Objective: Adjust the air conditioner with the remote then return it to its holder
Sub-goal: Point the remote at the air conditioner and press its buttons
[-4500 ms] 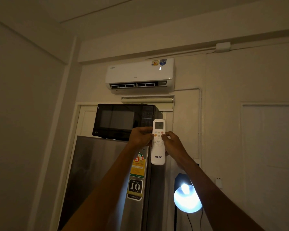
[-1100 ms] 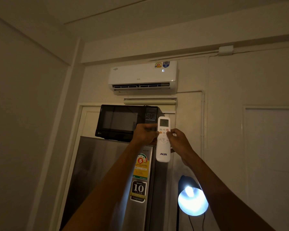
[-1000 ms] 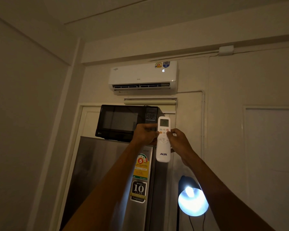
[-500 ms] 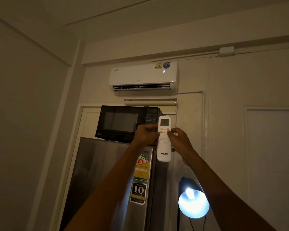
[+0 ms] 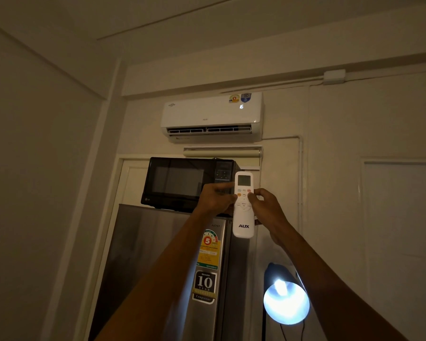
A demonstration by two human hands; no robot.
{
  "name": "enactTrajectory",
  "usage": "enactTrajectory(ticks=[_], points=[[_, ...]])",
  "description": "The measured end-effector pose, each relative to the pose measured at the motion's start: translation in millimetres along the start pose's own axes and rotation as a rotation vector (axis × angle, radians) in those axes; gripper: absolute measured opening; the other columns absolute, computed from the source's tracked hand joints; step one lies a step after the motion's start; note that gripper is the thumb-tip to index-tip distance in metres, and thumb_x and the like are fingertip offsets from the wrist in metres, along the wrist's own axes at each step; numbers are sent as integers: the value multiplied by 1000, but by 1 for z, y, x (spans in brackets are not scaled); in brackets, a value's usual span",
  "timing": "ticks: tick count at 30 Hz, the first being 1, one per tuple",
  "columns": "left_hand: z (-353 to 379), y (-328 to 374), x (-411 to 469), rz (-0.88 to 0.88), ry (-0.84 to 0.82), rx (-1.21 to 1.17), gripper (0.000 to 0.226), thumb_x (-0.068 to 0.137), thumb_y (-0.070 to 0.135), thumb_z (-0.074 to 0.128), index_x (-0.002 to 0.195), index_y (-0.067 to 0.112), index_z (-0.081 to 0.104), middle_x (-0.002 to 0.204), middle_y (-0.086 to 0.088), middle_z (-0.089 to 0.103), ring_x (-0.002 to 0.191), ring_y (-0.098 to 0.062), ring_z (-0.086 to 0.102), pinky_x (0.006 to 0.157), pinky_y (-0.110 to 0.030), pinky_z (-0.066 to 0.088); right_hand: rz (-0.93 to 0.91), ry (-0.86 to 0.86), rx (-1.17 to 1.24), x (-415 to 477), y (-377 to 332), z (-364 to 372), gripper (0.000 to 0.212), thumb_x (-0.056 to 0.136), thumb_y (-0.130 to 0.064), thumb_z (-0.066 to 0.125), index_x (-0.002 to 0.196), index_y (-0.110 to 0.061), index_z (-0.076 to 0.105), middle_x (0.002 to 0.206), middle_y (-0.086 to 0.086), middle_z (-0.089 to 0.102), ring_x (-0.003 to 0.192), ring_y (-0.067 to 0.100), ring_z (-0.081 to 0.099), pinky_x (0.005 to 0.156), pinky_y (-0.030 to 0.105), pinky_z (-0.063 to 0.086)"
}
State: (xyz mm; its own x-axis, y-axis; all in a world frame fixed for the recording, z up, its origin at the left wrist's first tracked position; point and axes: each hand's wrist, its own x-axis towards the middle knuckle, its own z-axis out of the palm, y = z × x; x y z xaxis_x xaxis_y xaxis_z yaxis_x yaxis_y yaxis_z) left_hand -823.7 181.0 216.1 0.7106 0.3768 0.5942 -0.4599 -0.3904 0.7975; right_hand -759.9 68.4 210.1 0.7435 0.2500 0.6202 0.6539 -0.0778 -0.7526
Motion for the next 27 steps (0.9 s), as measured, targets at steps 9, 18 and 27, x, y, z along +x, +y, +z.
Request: enactTrajectory(ticks=[9,18,27], points=[[4,3,-2,7,6,-6,44,89,0,60,132,8,57,131,-18,63,115,-33,66,88,-40,58,-6,10,7,-1,-1,-3,35,97,-23,46,127,-6,49,126,19,61,107,35,65,86,46,56],[3,10,-4,10,10,-16,44,90,-1,60,133,6,57,132,-19,62,117,-34,65,92,-44,57,-23,37,19,0,-7,-5,37,96,-26,48,127,-6,53,124,18,63,103,35,67,86,46,57],[5,14,-7,1,8,4,44,90,1,59,134,7,55,132,-19,62,117,-34,64,95,-46,55,-7,60,24,-2,-9,-7,35,95,-27,50,124,-7,54,122,18,64,101,34,67,82,44,57]])
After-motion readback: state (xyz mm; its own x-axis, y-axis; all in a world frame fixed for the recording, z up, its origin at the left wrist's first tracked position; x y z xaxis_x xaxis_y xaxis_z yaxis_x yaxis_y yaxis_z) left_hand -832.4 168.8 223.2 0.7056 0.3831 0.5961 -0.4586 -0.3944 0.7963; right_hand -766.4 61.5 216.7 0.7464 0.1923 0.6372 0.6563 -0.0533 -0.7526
